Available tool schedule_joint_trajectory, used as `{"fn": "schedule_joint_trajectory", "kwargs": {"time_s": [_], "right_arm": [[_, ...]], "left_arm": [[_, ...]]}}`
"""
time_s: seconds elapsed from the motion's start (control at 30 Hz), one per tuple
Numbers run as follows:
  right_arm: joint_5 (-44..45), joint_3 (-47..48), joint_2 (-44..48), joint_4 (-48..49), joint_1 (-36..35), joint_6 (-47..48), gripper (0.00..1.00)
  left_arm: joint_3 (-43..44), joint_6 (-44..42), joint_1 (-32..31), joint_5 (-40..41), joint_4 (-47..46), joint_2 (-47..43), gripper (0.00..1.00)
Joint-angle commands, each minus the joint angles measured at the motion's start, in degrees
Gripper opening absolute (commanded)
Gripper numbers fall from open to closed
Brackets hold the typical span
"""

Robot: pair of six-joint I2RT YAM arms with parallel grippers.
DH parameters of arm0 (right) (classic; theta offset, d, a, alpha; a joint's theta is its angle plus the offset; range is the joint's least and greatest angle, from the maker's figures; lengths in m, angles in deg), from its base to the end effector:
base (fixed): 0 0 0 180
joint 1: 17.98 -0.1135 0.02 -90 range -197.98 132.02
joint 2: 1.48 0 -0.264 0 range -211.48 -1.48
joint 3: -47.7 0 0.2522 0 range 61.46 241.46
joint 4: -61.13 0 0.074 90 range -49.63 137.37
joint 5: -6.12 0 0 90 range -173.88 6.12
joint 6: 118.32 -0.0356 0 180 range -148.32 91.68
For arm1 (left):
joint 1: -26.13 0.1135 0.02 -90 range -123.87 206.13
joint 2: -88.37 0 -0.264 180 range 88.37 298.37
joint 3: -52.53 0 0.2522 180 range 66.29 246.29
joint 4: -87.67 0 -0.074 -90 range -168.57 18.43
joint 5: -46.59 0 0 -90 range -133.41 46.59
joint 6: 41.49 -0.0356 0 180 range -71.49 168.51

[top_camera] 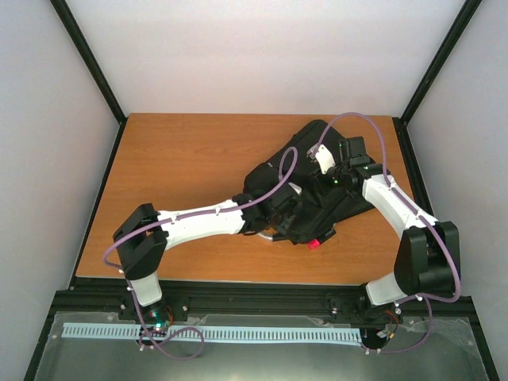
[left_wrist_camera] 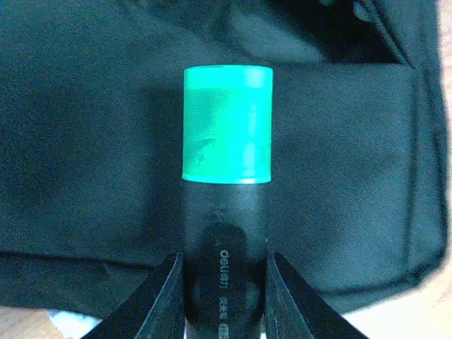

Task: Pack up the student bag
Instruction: Place the stationery in the student bag.

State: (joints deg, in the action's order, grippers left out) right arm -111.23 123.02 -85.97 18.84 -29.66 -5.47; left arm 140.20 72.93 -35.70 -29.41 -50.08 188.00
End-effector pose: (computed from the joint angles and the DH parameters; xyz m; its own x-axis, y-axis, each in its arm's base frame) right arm 0.2997 0.0787 0.2535 -0.5272 -0.4612 -0.7137 -0.7215 0.6867 0.0892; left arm 0.1843 -0.3260 0.2335 -0.6747 0.4102 -0.6136 0.5597 0.8263 -0.0631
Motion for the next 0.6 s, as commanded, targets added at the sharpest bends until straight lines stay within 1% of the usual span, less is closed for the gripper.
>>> {"fn": "schedule_joint_trajectory", "kwargs": {"time_s": [0.0, 0.1, 0.27, 0.37, 0.47, 0.53, 0.57], "right_arm": [[-3.7, -0.3, 2.8, 1.4, 0.3, -0.4, 0.03], [-4.2, -0.6, 3.7, 1.7, 0.3, -0.4, 0.03], [-4.0, -0.5, 3.3, 1.5, 0.3, -0.1, 0.03], [-4.2, -0.6, 3.1, 1.5, 0.3, -0.3, 0.03], [-4.3, -0.4, 2.9, 1.2, 0.3, -0.3, 0.03], [-4.3, -0.2, 2.9, 1.1, 0.3, -0.3, 0.03], [-4.3, -0.3, 2.9, 1.2, 0.3, -0.3, 0.03]], "left_arm": [[4.5, 1.5, 2.7, -0.2, -3.8, 3.8, 0.21], [6.1, 0.2, 4.1, -2.1, -6.3, 6.4, 0.21], [11.4, -3.4, 4.5, 0.9, -7.6, 11.1, 0.21], [15.0, -5.0, 4.7, 0.9, -7.6, 14.3, 0.21], [16.9, -5.5, 4.8, 0.2, -8.5, 16.2, 0.22], [17.0, -5.6, 4.8, -0.3, -9.0, 16.6, 0.25], [16.8, -5.4, 4.8, -0.5, -9.0, 16.3, 0.30]]}}
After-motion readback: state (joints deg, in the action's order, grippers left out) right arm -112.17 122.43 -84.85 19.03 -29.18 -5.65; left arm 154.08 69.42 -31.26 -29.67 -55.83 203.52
